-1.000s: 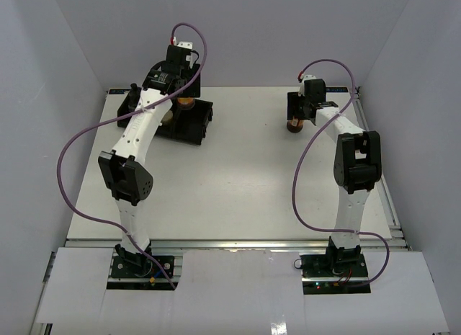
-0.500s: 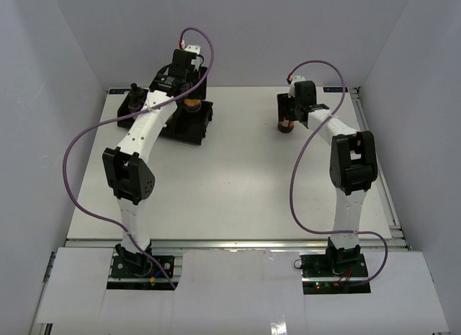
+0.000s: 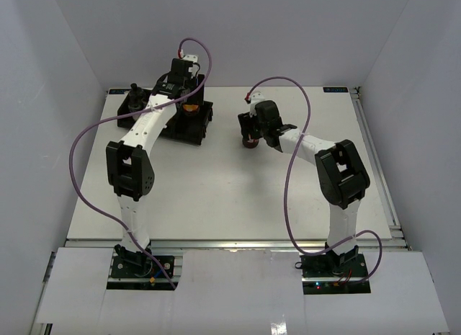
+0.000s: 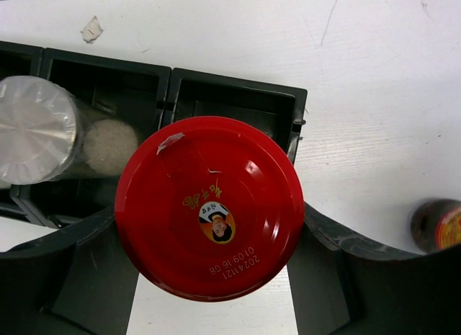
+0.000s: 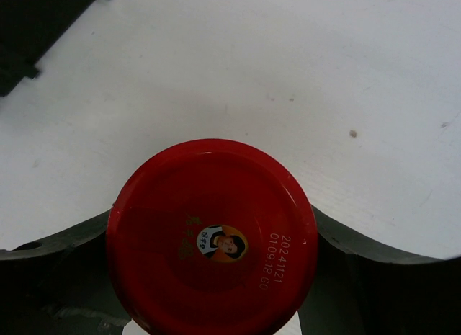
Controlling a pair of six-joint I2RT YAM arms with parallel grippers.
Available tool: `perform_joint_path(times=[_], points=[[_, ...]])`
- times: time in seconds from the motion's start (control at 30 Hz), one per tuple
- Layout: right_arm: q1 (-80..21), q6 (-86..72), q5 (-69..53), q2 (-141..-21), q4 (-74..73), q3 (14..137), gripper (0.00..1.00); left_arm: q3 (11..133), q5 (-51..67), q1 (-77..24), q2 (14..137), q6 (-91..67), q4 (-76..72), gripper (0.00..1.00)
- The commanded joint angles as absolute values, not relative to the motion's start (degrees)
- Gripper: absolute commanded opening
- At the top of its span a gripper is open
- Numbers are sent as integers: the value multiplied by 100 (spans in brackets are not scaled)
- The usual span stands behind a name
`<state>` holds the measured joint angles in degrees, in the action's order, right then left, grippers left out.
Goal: Organize the condiment bottles
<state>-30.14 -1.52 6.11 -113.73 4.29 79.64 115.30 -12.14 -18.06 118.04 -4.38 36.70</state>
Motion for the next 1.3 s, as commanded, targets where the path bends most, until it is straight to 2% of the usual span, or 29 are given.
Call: perform_joint_path(times=[0.0,0.23,0.53,0.63,0.73,0.9,0.93,1.0,1.07,1.27], points=[[-3152,-526,454,-11052,465,7198,54,11494,-1025,-1793,11652,-399,2752,0],[-3523,-545,509,-10662,703,6759,54,11347,-1028,-1793,11882,-185,2392,0],[-3786,-513,702,-10805,656,6738,56,11208,-1177,-1784,12053,-34,1964,0],[-3829,-537,809,-10809,655,6714,64,11174,-1175,-1767,12105,-19,1858,0],[-3886,-517,861,-10787,692,6683,78,11079,-1030,-1767,12203,-89,1788,0],[-3920,-467,853,-10862,634,6774,86,10978,-1087,-1767,12311,-114,1662,6],[-3928,-450,861,-10871,617,6792,87,10970,-1090,-1767,12321,-122,1669,8],[-3937,-430,862,-10898,598,6836,90,10949,-1135,-1767,12348,-149,1651,21],[-3938,-422,879,-10907,598,6846,91,10908,-1152,-1767,12340,-149,1634,28],[-3938,-371,905,-10856,582,6845,94,10921,-1193,-1767,12322,-89,1632,55]])
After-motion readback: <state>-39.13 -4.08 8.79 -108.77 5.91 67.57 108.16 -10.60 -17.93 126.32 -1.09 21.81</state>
